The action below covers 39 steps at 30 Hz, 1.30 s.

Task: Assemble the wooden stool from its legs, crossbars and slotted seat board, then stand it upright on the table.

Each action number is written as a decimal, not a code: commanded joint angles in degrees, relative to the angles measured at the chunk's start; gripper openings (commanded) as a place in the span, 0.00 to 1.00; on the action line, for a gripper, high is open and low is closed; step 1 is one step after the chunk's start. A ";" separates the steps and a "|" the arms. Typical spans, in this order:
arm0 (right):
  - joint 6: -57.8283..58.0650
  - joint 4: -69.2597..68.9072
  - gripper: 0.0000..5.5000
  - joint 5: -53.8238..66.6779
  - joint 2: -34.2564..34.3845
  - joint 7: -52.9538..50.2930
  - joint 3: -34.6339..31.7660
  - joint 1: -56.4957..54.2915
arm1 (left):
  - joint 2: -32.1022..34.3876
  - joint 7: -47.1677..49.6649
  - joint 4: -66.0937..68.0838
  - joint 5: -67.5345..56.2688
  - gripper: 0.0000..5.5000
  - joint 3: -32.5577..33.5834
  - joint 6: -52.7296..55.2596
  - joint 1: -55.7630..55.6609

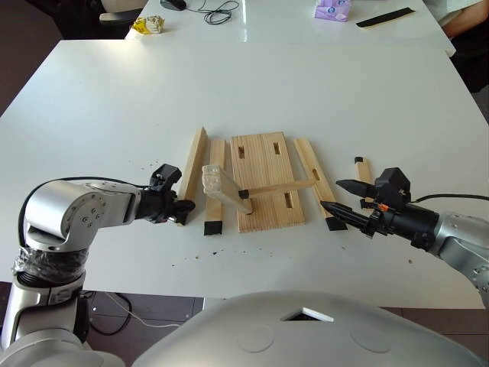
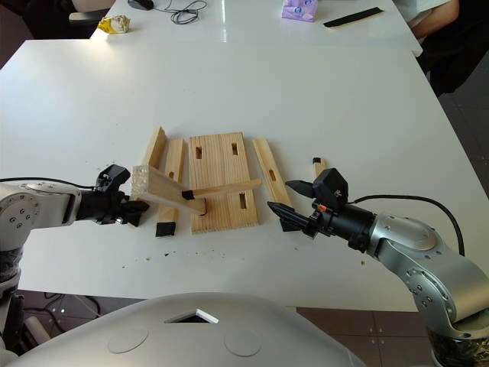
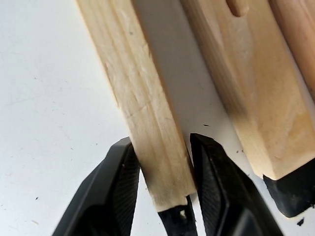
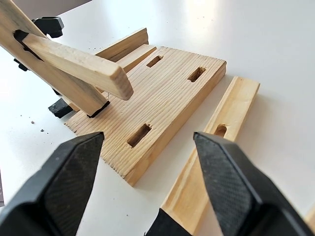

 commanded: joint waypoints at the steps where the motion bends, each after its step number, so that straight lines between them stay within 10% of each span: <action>1: -0.03 -0.23 0.61 0.25 -0.06 -0.36 -0.88 0.30 | -0.23 -0.14 3.90 3.56 0.21 -2.02 -1.08 0.00; 24: -3.83 12.62 0.61 -0.44 -2.65 8.44 -16.09 5.93 | -0.21 -1.80 16.90 23.44 0.20 -3.14 -28.67 -16.65; 39: 2.99 27.02 0.61 26.15 3.11 -5.27 -14.83 -40.21 | -12.41 -7.80 17.33 37.71 0.20 -10.91 -73.69 -28.69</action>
